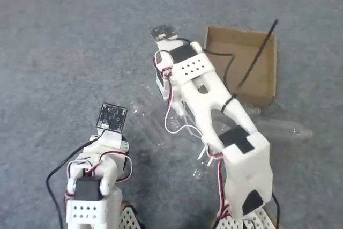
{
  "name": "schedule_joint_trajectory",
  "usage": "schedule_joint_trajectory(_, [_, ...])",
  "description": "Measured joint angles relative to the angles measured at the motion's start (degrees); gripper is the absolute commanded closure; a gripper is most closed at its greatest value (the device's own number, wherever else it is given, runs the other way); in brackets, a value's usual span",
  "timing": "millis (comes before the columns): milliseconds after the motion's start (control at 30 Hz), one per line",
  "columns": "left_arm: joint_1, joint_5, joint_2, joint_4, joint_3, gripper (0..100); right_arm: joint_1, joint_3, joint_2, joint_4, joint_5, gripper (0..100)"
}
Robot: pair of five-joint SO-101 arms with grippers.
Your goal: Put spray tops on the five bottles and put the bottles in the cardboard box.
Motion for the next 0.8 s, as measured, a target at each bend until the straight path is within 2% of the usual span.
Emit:
schedule_joint_trajectory(167, [0.00, 0.00, 0.00, 0.00, 0.00, 97, 0.00, 0.00, 2.99, -0.79, -0.97, 97.6])
schedule_joint_trajectory(400, [0.00, 0.00, 0.00, 0.00, 0.00, 97, 0.00, 0.00, 3.08, -0.79, -1.14, 84.0])
schedule_joint_trajectory(800, [0.00, 0.00, 0.00, 0.00, 0.00, 97, 0.00, 0.00, 0.79, 2.99, -1.14, 83.8])
